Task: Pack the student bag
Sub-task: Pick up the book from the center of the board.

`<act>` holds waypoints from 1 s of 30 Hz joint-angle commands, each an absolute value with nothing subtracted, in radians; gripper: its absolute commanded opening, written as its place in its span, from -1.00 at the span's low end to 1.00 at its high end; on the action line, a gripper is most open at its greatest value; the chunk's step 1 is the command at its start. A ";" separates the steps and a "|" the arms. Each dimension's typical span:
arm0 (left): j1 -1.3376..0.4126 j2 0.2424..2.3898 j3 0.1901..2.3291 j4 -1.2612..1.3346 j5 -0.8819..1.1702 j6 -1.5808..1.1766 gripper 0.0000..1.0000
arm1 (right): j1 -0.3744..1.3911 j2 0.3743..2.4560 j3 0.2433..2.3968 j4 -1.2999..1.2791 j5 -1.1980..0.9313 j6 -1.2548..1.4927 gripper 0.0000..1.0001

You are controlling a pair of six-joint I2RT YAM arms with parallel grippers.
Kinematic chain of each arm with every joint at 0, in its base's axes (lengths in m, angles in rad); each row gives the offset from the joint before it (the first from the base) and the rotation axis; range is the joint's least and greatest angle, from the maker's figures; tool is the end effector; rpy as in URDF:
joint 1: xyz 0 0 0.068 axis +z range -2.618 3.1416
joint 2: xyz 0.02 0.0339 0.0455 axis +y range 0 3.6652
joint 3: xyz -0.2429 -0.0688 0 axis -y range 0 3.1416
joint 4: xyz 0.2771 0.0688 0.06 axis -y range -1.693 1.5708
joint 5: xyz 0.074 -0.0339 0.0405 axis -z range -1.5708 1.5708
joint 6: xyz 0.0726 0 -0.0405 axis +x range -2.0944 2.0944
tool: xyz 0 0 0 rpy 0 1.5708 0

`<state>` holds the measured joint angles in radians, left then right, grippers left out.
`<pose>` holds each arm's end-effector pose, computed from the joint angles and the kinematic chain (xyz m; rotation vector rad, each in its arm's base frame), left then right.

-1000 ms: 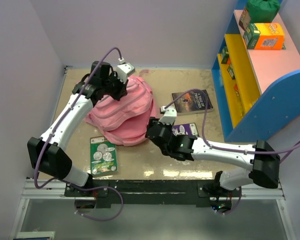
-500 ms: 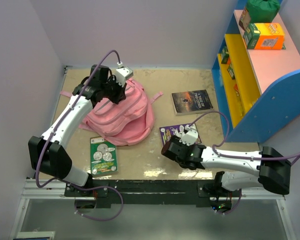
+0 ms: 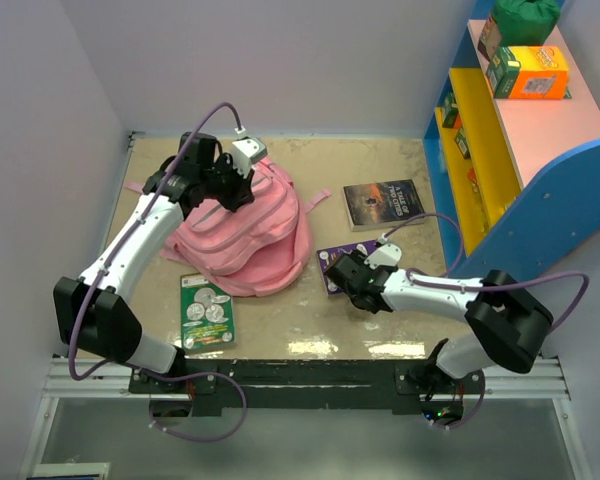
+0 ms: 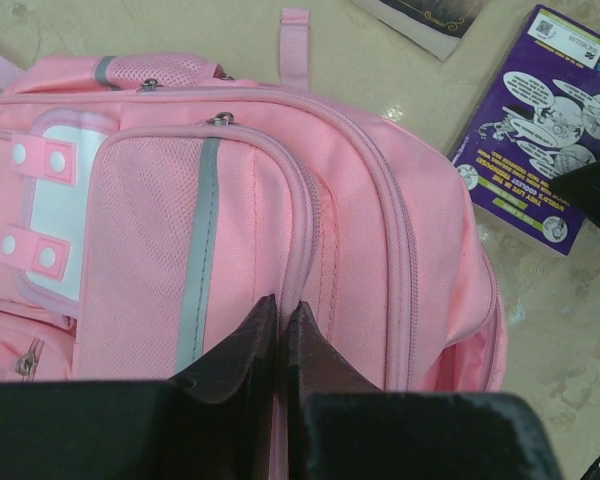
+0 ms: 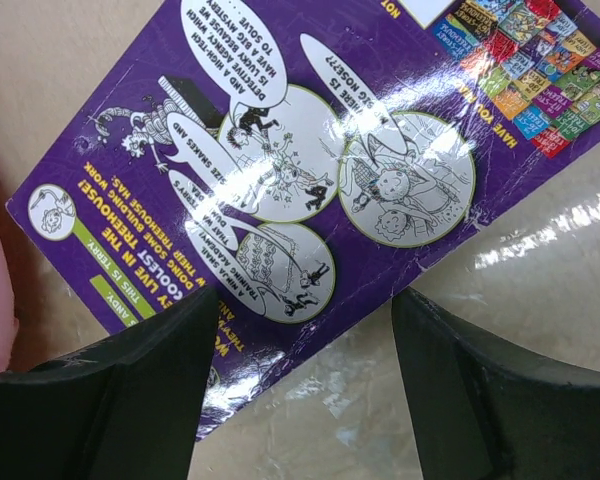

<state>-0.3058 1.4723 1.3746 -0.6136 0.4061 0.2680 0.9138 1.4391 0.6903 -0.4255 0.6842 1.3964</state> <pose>0.3579 -0.1431 0.2961 0.8395 2.0958 -0.4822 0.2087 0.1955 0.0895 0.7289 2.2543 0.0945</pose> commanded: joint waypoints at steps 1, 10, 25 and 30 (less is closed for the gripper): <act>-0.310 1.402 1.379 -0.515 0.480 0.290 -1.00 | 0.885 1.491 0.727 -0.374 0.689 1.356 0.45; -0.310 1.401 1.365 -0.518 0.509 0.296 -1.00 | 0.864 1.488 0.720 -0.388 0.681 1.341 0.53; -0.310 1.404 1.368 -0.532 0.549 0.296 -1.00 | 0.792 1.454 0.682 -0.328 0.710 1.305 0.84; -0.310 1.402 1.374 -0.540 0.549 0.298 -1.00 | 0.742 1.506 0.673 -0.324 0.706 1.318 0.86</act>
<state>-0.3061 1.4620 1.3437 -0.6163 0.4725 0.2817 0.7826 1.4731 0.6777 -0.3080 0.7036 1.3014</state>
